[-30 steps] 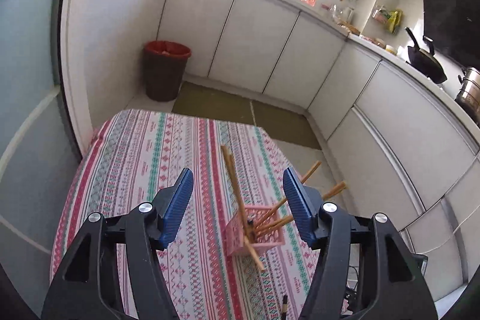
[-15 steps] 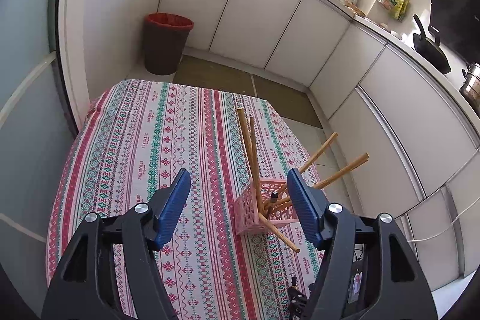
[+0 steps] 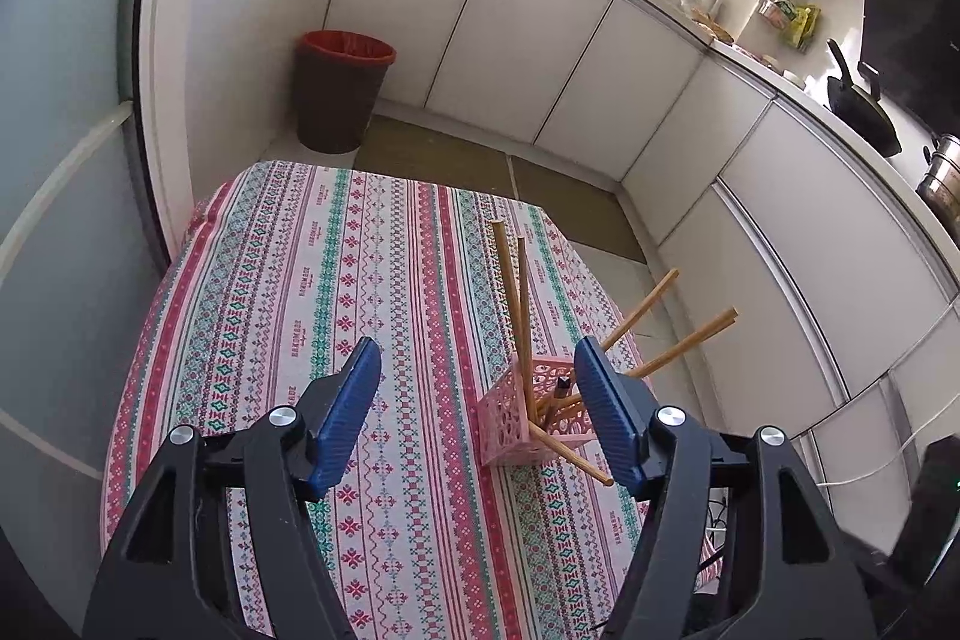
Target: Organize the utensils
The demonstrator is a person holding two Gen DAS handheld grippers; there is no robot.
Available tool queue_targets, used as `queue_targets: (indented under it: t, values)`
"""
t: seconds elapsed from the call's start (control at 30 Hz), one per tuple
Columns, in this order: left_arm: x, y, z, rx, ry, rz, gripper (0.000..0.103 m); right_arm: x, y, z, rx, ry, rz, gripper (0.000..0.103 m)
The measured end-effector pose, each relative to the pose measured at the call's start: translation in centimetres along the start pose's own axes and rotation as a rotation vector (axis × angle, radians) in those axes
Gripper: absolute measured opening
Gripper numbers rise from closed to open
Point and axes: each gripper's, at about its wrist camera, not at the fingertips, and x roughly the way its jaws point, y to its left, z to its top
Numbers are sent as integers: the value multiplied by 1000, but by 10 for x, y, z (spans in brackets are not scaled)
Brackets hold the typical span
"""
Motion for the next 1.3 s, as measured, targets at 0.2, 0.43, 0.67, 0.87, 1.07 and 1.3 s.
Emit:
queue_targets:
  t: [0.2,0.43,0.67,0.87,1.07,1.3]
  values:
    - [2,14,0,-37,10,2,64,-82,40,60,-71,-260,83,7]
    - [3,25,2,-71,15,-2,65,-80,88,108,-147,-438,39,7]
    - [2,32,4,-82,11,-3,66,9,88,113,-121,-400,-5,7]
    - [-30,23,10,-42,-169,103,84,52,80,88,-124,-403,-1,26]
    - [-71,-16,5,29,-364,256,96,-11,67,76,-99,-463,-53,67]
    - [-97,-75,-24,69,-437,389,96,-63,40,45,-62,-499,-211,96]
